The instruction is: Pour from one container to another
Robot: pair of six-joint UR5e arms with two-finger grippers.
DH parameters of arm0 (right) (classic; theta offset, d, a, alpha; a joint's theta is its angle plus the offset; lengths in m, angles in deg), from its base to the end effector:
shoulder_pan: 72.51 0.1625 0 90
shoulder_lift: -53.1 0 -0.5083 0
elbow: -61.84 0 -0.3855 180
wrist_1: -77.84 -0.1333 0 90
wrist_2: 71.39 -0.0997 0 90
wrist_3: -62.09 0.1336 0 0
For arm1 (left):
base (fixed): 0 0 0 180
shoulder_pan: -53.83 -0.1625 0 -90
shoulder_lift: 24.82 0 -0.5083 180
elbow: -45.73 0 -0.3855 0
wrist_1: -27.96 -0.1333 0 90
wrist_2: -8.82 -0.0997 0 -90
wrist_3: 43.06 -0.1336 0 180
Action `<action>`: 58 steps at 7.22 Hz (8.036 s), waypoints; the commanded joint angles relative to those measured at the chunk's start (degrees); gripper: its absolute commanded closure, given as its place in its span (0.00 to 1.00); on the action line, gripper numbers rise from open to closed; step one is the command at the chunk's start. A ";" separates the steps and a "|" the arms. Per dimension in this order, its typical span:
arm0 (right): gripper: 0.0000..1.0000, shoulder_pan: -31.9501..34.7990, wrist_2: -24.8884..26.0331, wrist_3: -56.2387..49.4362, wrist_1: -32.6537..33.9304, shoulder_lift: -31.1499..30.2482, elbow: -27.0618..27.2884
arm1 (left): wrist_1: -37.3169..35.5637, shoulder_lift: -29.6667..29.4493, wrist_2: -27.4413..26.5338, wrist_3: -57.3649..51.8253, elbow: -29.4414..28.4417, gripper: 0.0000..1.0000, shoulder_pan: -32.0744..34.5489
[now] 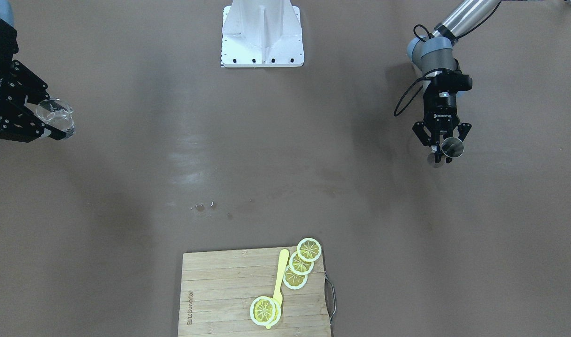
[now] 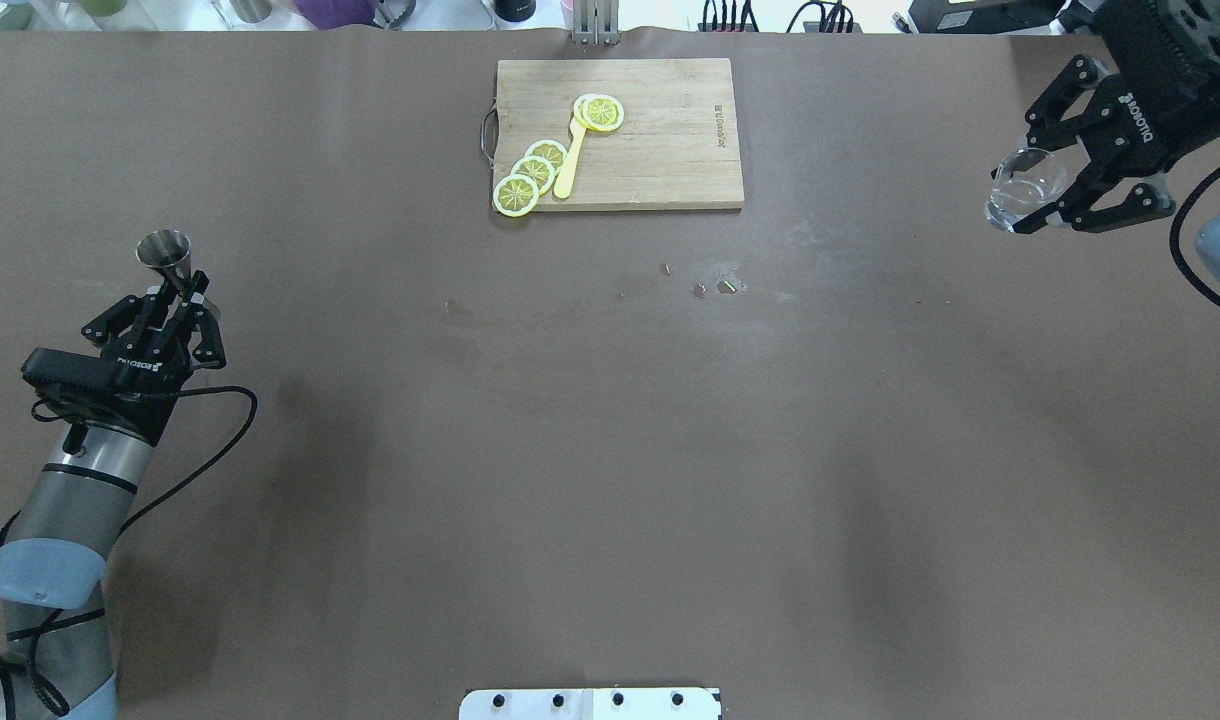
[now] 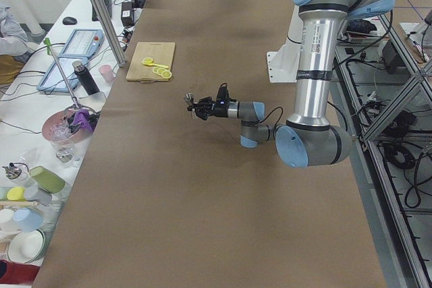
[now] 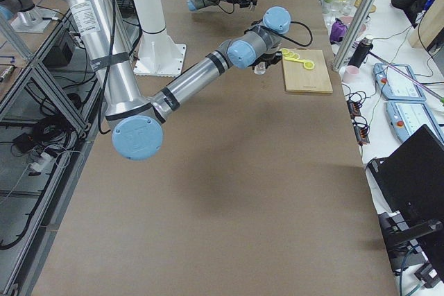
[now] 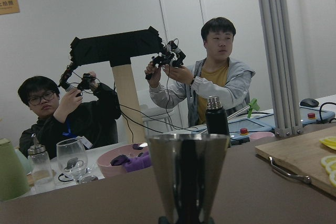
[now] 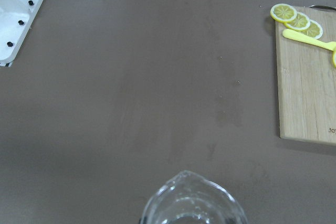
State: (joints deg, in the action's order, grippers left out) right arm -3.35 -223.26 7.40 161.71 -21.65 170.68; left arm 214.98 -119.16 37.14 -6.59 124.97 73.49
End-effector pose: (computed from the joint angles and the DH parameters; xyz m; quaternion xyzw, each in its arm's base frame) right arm -0.1882 -0.5380 0.4205 0.4227 -0.3760 -0.6330 0.5285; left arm 0.3713 -0.3991 0.6121 0.6533 0.2750 -0.1727 0.6839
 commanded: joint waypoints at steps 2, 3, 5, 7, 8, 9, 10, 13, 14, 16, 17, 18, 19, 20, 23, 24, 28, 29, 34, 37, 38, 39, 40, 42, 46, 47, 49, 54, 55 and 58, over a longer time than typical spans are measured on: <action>1.00 1.58 -2.28 0.11 -15.02 -4.52 -9.84 | -1.22 4.50 -0.37 2.65 1.79 1.00 0.12; 1.00 2.55 -4.12 0.19 -18.01 -4.44 -14.57 | -6.79 7.47 -0.37 2.99 6.50 1.00 0.12; 1.00 3.00 -6.16 2.02 -25.20 -4.44 -23.20 | -24.35 8.73 -5.08 19.44 12.85 1.00 -0.14; 1.00 2.91 -6.08 12.79 -41.68 -4.18 -31.36 | -36.57 9.69 -9.74 31.13 15.85 1.00 -2.24; 1.00 2.82 -5.90 18.59 -51.52 -3.83 -35.85 | -44.99 11.96 -12.39 41.39 17.60 1.00 -3.47; 1.00 2.56 -5.55 22.48 -59.79 -3.82 -39.37 | -50.38 14.68 -12.50 50.28 18.84 1.00 -4.35; 1.00 2.47 -5.03 23.21 -66.31 -3.91 -42.45 | -51.92 15.75 -12.41 52.54 19.55 1.00 -4.62; 1.00 -0.14 1.97 23.13 -80.49 -3.74 -50.54 | -69.94 16.47 -18.08 70.21 22.36 1.00 -7.07; 1.00 -0.69 4.19 23.22 -81.14 -2.87 -51.44 | -78.39 16.47 -19.34 77.54 22.54 1.00 -7.70; 1.00 -0.69 4.38 23.31 -80.71 0.03 -53.81 | -86.02 16.38 -20.67 82.97 22.45 1.00 -7.70; 1.00 -0.69 4.56 23.31 -80.71 1.87 -56.34 | -86.12 16.38 -20.59 82.98 22.63 1.00 -7.70; 1.00 -0.69 5.52 23.40 -80.79 2.58 -57.50 | -86.82 16.29 -20.50 82.98 22.28 1.00 -8.05; 1.00 -0.87 5.96 23.57 -80.71 2.94 -57.77 | -91.35 16.20 -20.67 86.81 22.63 1.00 -8.58; 1.00 -1.39 5.62 24.96 -80.97 3.29 -57.86 | -96.88 16.12 -20.85 92.85 22.80 1.00 -8.58; 1.00 -3.59 4.65 25.42 -84.21 3.29 -58.21 | -102.88 14.37 -21.82 99.59 18.87 1.00 -12.27; 1.00 -3.94 4.65 25.68 -85.70 3.29 -59.09 | -103.60 14.10 -21.82 99.94 18.50 1.00 -12.36; 1.00 -4.21 4.56 26.46 -88.35 3.21 -60.59 | -103.88 13.39 -21.90 107.41 17.10 1.00 -12.27; 1.00 -4.47 4.21 27.08 -89.31 3.21 -60.94 | -103.88 12.69 -21.90 108.28 16.05 1.00 -12.45; 1.00 -5.09 1.92 28.32 -89.85 3.12 -61.20 | -108.76 12.25 -24.70 108.38 15.95 0.01 -12.80; 0.93 -5.26 1.92 30.33 -89.85 3.29 -61.20 | -110.20 12.95 -24.80 108.29 18.92 0.01 -13.68; 0.58 -5.26 1.92 30.43 -90.11 3.29 -61.20 | -110.29 13.30 -24.98 108.29 20.33 0.01 -13.77; 0.32 -5.26 1.58 31.04 -90.46 3.29 -61.29 | -110.29 14.69 -29.16 108.12 21.21 0.01 -13.94; 0.05 -5.26 1.48 32.17 -91.51 3.21 -61.29 | -110.29 17.06 -32.07 108.38 21.92 0.01 -13.94; 0.00 -5.26 1.22 34.12 -92.92 3.12 -61.29 | -110.47 18.66 -32.28 108.38 22.37 0.01 -14.65; 0.00 -5.26 1.31 36.92 -93.19 5.92 -59.80 | -110.55 23.22 -33.93 108.47 26.83 0.01 -17.89; 0.00 -5.26 1.31 41.80 -93.36 7.32 -58.84 | -110.55 23.76 -34.64 108.47 28.41 0.01 -19.03; 0.00 -4.74 5.76 52.87 -93.45 10.75 -56.82 | -110.73 25.76 -34.74 108.38 35.94 0.01 -22.71; 0.00 1.56 23.24 74.98 -79.83 13.93 -52.25 | -135.01 2.82 -28.02 102.10 43.01 0.01 -26.43; 0.00 3.33 25.80 74.99 -70.43 13.93 -50.41 | -135.51 -2.03 -25.79 95.44 42.50 0.01 -25.99; 0.00 5.63 28.99 74.99 -45.55 14.37 -45.85 | -104.95 -5.77 -20.35 62.13 41.09 0.01 -24.76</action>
State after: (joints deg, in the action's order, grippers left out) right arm 1.50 -194.83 82.36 105.51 -7.41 122.50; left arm 91.21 -124.14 13.73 72.86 166.78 48.51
